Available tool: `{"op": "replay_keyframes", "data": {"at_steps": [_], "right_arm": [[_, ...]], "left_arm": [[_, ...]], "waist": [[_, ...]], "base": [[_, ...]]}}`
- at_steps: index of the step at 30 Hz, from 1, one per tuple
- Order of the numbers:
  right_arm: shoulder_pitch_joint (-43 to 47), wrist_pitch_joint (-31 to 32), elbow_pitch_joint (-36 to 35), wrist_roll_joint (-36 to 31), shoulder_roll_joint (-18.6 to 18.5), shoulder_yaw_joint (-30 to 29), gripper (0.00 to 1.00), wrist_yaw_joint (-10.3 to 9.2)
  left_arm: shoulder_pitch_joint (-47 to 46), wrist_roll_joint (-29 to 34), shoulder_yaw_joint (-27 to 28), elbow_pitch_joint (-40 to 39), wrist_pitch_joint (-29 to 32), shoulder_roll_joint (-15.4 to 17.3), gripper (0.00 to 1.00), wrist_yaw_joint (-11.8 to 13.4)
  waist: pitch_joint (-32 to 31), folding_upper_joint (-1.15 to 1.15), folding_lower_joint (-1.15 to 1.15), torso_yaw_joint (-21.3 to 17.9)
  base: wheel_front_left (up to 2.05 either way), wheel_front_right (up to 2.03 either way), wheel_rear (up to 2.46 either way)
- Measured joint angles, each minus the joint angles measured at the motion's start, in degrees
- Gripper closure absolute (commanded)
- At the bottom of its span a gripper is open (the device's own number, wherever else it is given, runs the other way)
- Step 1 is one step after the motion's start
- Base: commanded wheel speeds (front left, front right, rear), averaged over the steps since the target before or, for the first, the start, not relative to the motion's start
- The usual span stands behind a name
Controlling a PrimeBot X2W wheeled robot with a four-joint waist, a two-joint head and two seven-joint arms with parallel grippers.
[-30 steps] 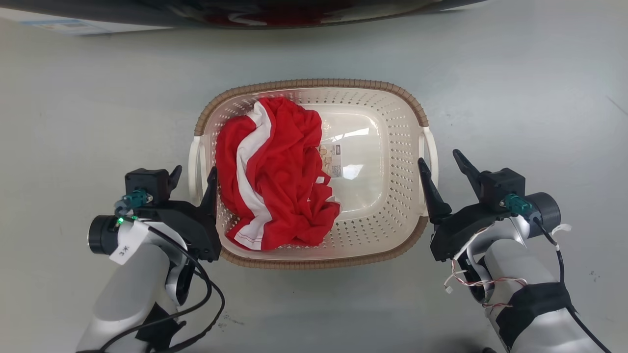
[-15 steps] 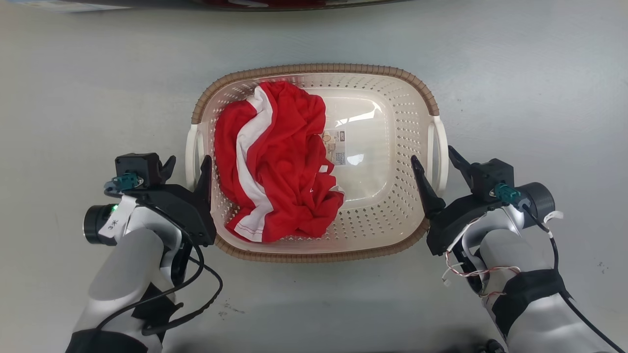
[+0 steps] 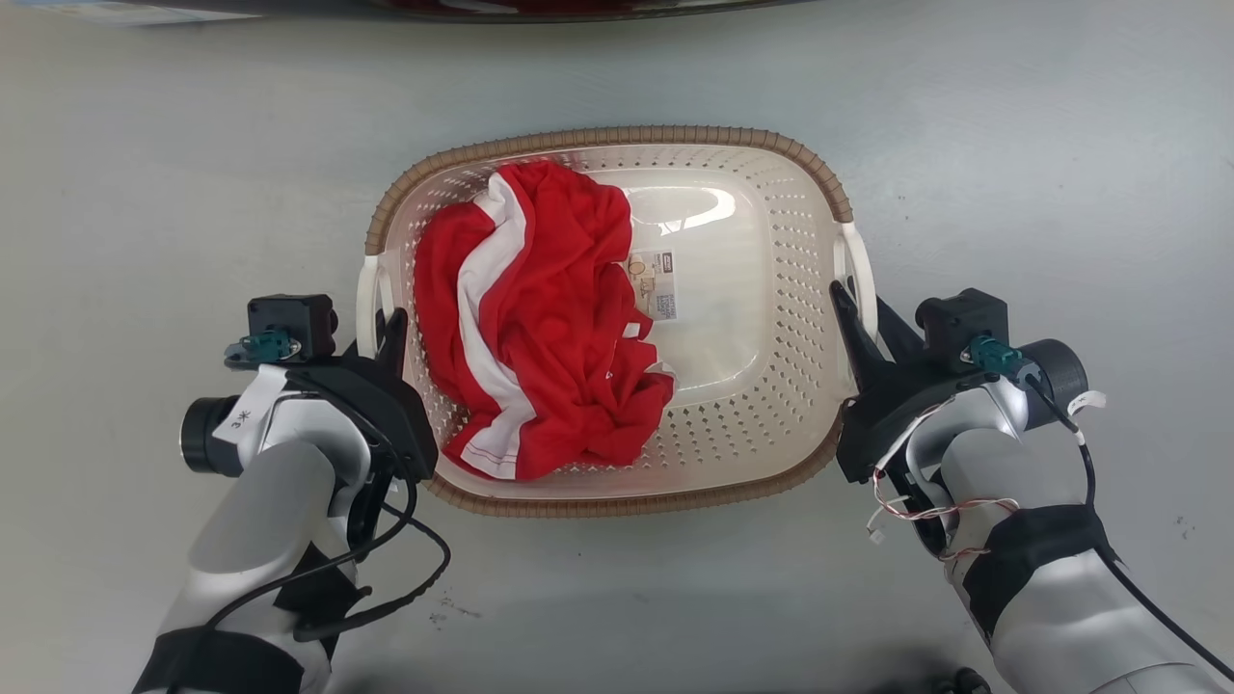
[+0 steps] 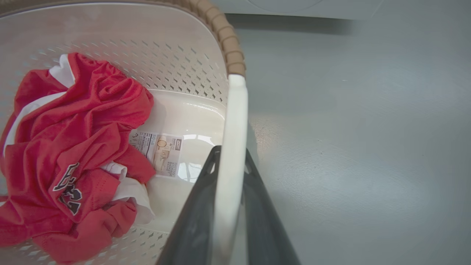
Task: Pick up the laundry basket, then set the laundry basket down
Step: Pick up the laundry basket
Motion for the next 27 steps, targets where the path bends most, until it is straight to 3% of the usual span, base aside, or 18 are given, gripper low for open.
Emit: {"op": "replay_keyframes", "data": {"at_steps": [15,27], "right_arm": [[-0.4,0.2,8.5,1.3,0.5,-0.2,1.0,0.66],[0.8,4.4,15.5,3.6,1.4,-0.3,1.0,2.63]], "left_arm": [[-0.3,0.0,-1.6,5.6,0.0,-1.9,1.0,-1.4],[1.4,-2.5,-2.3,10.2,5.5,-3.4,1.0,-2.0]], "waist": [[-4.9,0.0,0.0,0.4],[-13.1,0.0,0.0,0.3]], "base": [[0.0,0.0,0.0],[0.0,0.0,0.0]]}}
